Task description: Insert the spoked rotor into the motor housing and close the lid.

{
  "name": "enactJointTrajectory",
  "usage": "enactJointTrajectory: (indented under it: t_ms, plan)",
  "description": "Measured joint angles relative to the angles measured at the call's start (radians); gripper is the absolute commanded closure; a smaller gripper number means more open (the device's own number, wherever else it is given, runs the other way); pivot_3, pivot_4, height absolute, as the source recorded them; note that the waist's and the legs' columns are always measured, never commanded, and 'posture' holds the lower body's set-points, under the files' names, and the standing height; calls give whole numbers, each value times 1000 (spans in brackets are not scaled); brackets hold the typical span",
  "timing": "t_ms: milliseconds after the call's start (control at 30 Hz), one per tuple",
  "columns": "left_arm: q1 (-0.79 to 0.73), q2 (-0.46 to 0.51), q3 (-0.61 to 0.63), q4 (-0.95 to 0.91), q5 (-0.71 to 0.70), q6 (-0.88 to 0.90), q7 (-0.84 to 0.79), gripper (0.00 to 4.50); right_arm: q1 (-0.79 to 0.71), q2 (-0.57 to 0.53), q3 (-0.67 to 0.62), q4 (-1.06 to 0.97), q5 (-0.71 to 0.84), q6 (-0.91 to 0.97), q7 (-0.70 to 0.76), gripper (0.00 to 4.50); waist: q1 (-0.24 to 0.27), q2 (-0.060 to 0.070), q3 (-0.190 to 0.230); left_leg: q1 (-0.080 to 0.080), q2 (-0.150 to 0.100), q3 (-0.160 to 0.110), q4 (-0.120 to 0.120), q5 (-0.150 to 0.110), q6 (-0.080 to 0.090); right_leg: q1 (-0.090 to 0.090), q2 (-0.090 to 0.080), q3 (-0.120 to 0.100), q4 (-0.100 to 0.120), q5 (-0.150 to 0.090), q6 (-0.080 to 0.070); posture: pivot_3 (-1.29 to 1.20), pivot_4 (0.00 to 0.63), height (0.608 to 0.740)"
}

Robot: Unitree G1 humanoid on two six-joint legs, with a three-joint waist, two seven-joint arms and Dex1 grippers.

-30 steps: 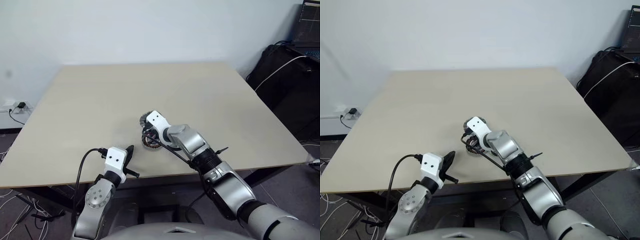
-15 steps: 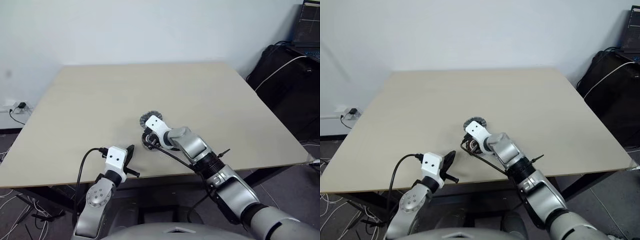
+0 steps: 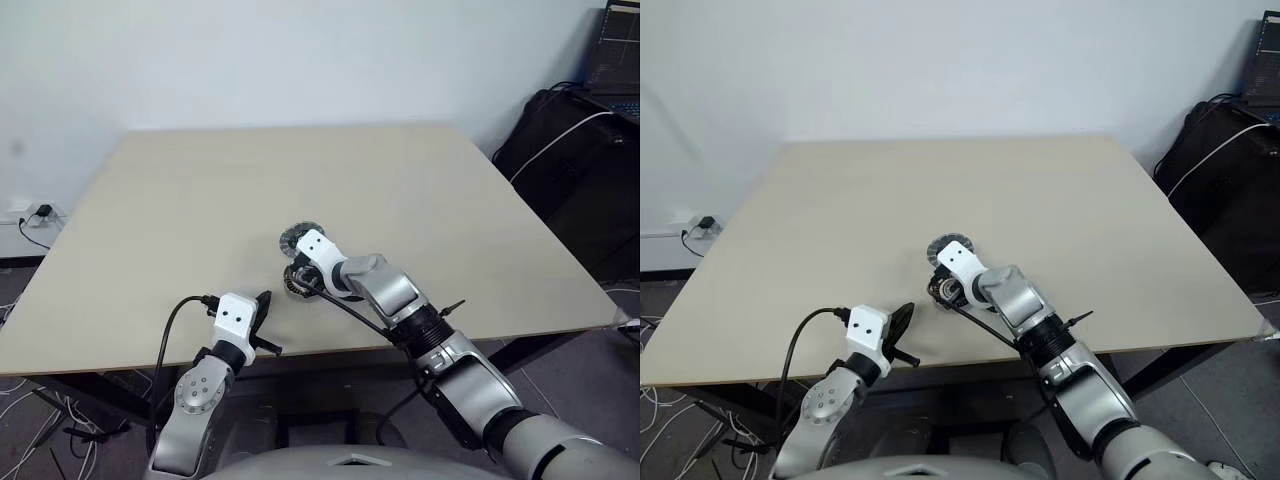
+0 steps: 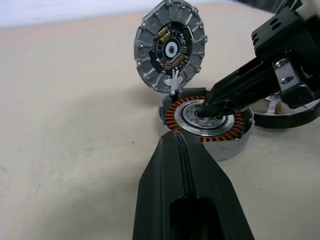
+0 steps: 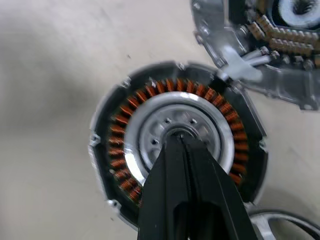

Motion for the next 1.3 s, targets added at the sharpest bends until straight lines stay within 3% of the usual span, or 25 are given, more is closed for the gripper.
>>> enactJointTrajectory:
  t_ms: [333,567,700,800,1000,1200,1300]
  plan:
    - [-6,-1,-6,10,0,0,1,4500,4,0,-7,-3,4,0,0,4474,0,0,0,0,0,0,0,0,0,0,0,0,0,0,0,0,0,740]
    - [-2,-1,-6,11,1,0,4,4500,65,17,-103,-119,24,-58,-58,4474,1,0,0,-1,0,0,0,0,0,0,0,0,-1,0,0,0,0,740]
    - [12,3,-3,11,3,1,9,4500,132,-27,-159,-218,41,-61,-75,4474,2,0,0,-1,0,0,-1,0,0,0,-1,0,-2,-3,4,0,0,740]
    - [21,6,-1,10,5,4,10,4500,214,-76,-232,-309,66,-49,-79,3921,4,0,1,-2,0,0,-1,0,0,-1,-2,0,-2,-3,5,0,0,740]
    - [23,11,-4,11,4,20,3,4500,333,-129,-410,-451,122,17,-119,2006,3,1,1,-1,1,0,-3,0,0,-1,-2,0,-3,-4,5,0,0,740]
    - [8,16,-17,15,4,27,-13,4500,423,-70,-546,-473,200,92,-169,25,1,1,1,-1,1,0,-3,0,0,-1,-2,0,-2,-4,5,0,0,740]
    - [3,20,-19,16,2,39,-22,4500,420,53,-688,-480,290,189,-232,25,0,2,2,-1,1,0,-3,0,0,-1,-2,0,-2,-4,5,0,0,740]
